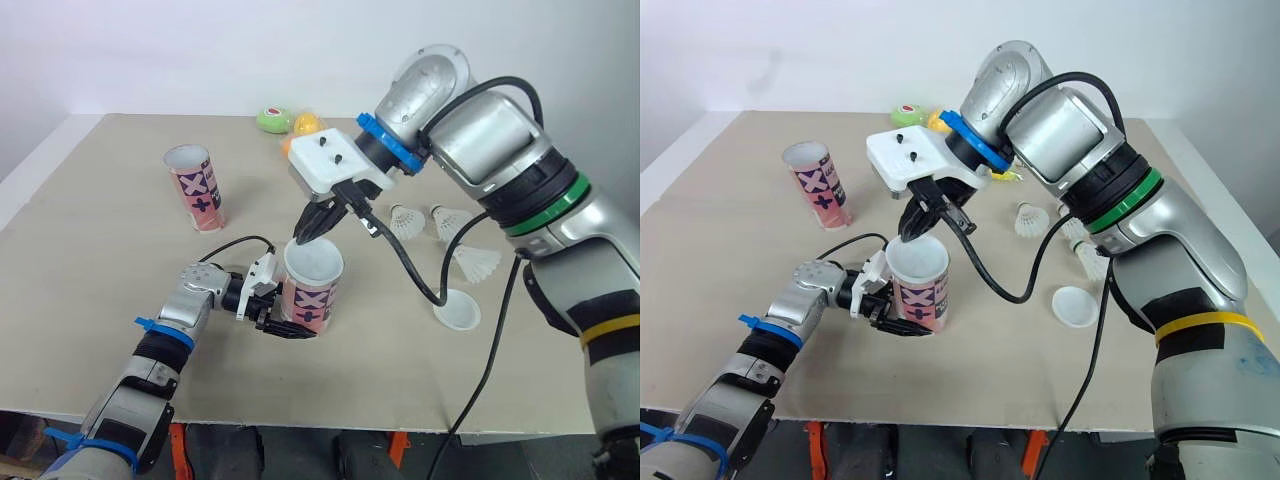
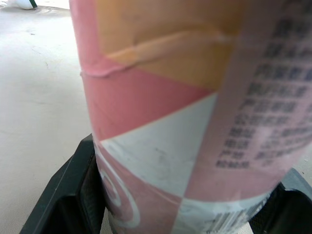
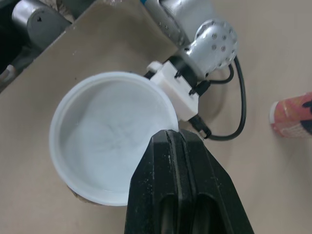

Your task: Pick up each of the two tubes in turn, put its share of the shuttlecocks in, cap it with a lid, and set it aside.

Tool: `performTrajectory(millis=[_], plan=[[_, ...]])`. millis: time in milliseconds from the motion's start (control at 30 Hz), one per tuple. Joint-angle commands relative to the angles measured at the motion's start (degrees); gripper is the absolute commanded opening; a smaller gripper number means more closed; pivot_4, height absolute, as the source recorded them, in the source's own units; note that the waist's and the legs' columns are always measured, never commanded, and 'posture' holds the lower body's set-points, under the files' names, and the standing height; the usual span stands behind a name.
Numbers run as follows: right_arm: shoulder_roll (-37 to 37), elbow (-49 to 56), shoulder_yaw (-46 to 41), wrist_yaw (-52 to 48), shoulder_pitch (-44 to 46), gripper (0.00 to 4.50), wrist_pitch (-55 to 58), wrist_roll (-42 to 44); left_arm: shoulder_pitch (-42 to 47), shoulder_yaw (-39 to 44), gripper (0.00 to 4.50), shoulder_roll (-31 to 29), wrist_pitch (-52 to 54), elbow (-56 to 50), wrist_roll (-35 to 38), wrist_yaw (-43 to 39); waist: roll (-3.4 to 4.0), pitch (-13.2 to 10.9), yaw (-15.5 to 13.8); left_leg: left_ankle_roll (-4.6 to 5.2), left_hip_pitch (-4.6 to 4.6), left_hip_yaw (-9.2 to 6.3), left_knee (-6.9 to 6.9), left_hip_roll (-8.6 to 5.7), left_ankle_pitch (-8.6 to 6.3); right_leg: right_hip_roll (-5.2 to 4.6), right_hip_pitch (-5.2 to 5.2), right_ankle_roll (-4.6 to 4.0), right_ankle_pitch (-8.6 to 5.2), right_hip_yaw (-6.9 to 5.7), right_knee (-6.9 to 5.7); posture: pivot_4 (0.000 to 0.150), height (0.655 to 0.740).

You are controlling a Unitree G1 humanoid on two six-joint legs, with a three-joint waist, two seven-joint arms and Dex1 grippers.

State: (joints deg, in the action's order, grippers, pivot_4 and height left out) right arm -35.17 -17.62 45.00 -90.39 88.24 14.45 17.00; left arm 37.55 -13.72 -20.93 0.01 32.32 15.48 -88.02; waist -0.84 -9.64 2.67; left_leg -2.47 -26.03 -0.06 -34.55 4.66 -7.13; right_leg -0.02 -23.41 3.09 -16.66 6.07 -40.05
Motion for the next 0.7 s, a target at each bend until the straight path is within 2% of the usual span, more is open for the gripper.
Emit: performTrajectory(millis=[33, 333, 700], plan=[[-0.38, 1.20, -0.66, -2.11, 0.62, 0.04, -1.70, -1.32, -1.42, -1.04, 3.27, -1.11, 1.48, 2.70, -2.92, 1.13, 0.00, 0.00, 0.00, 0.00, 0.00, 0.00, 0.00, 0.00, 0.00, 0.00, 0.00, 0.00, 0.00, 0.00, 0.00, 0.150, 0.7321], [0.15, 1.36, -2.40, -2.11, 0.65, 0.04, -3.99, -5.07, -1.41, -1.08, 3.27, -0.89, 1.68, 2.53, -2.90, 1.24, 0.00, 0.00, 0.00, 0.00, 0.01, 0.00, 0.00, 0.00, 0.00, 0.00, 0.00, -0.01, 0.00, 0.00, 0.00, 0.150, 0.7321], [-2.40, 8.30, -1.73, -2.11, -1.66, 0.04, -1.85, -1.79, -1.49, -1.06, 3.27, -0.87, 1.79, 2.36, -2.86, 1.47, 0.00, 0.00, -0.01, 0.00, 0.00, 0.00, 0.01, 0.00, 0.00, -0.01, 0.01, -0.03, -0.03, 0.00, 0.00, 0.150, 0.7321]])
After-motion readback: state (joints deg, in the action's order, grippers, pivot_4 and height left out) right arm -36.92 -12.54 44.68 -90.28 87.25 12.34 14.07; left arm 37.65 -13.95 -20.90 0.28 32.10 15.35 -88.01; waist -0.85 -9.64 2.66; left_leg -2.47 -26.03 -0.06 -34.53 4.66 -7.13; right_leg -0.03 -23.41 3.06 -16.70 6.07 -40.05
